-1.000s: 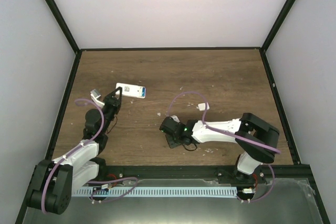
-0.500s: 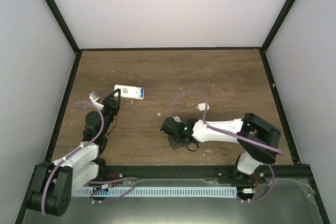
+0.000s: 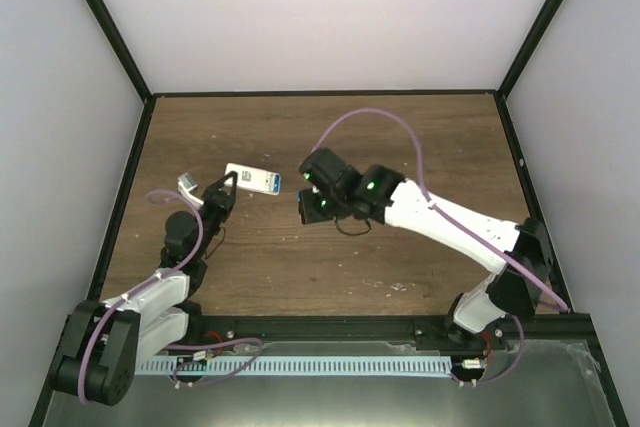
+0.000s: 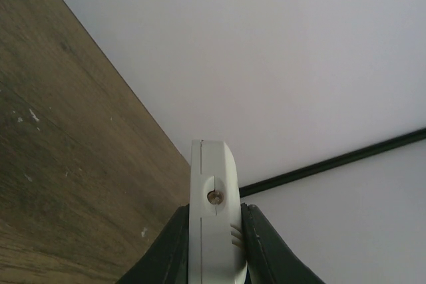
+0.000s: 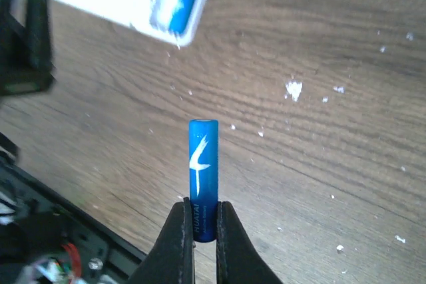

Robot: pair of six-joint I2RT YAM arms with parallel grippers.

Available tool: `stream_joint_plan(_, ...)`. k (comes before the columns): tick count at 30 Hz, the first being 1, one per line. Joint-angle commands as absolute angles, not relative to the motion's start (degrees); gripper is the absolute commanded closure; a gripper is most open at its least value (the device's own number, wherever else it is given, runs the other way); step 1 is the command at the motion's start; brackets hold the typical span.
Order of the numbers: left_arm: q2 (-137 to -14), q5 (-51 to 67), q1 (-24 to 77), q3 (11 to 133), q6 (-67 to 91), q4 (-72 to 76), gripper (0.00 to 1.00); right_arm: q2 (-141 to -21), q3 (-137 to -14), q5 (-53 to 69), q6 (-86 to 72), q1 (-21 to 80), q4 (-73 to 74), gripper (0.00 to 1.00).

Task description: Load the batteries into the remote control

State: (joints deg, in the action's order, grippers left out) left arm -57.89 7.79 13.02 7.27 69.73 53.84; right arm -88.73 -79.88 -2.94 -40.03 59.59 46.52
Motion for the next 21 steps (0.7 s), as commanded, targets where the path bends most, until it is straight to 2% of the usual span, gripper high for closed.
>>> stream_joint_plan(1, -58.35, 8.98, 15.30, 8.31, 64.72, 57.74, 1.00, -87.96, -85.22, 6.26, -41.27, 54.62, 53.22, 0.99)
stream_joint_plan(12, -60.96, 6.66, 18.79, 7.36, 64.54, 62.76, 1.00, -96.23, -92.35, 14.39, -41.85, 51.27, 52.51, 0.99)
stream_joint_plan(21, -61.66, 6.94, 19.25, 7.31, 65.12, 63.46, 1.00, -101.16, -97.15, 14.41, -41.87, 50.06, 53.71, 0.99)
